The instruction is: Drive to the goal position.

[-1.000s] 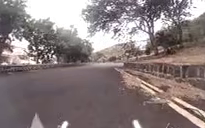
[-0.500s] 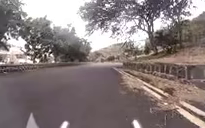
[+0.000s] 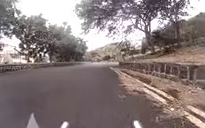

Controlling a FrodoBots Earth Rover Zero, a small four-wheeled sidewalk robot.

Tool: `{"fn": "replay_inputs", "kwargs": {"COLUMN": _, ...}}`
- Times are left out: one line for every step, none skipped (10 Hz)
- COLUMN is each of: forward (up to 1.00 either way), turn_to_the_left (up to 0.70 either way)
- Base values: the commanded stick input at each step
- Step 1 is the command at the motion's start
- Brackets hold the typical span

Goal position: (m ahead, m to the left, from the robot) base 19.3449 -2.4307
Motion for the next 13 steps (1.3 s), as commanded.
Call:
{"fn": "replay_inputs", "kwargs": {"forward": 0.5, "turn_to_the_left": 0.0}}
{"fn": "replay_inputs", "kwargs": {"forward": 0.5, "turn_to_the_left": 0.0}}
{"fn": "replay_inputs", "kwargs": {"forward": 0.5, "turn_to_the_left": 0.0}}
{"fn": "replay_inputs", "kwargs": {"forward": 0.5, "turn_to_the_left": 0.0}}
{"fn": "replay_inputs", "kwargs": {"forward": 0.5, "turn_to_the_left": 0.0}}
{"fn": "replay_inputs", "kwargs": {"forward": 0.5, "turn_to_the_left": 0.0}}
{"fn": "replay_inputs", "kwargs": {"forward": 0.5, "turn_to_the_left": -0.5}}
{"fn": "replay_inputs", "kwargs": {"forward": 0.5, "turn_to_the_left": -0.5}}
{"fn": "replay_inputs", "kwargs": {"forward": 0.5, "turn_to_the_left": -0.5}}
{"fn": "replay_inputs", "kwargs": {"forward": 0.5, "turn_to_the_left": -0.5}}
{"fn": "replay_inputs", "kwargs": {"forward": 0.5, "turn_to_the_left": -0.5}}
{"fn": "replay_inputs", "kwargs": {"forward": 0.5, "turn_to_the_left": -0.06}}
{"fn": "replay_inputs", "kwargs": {"forward": 0.5, "turn_to_the_left": 0.0}}
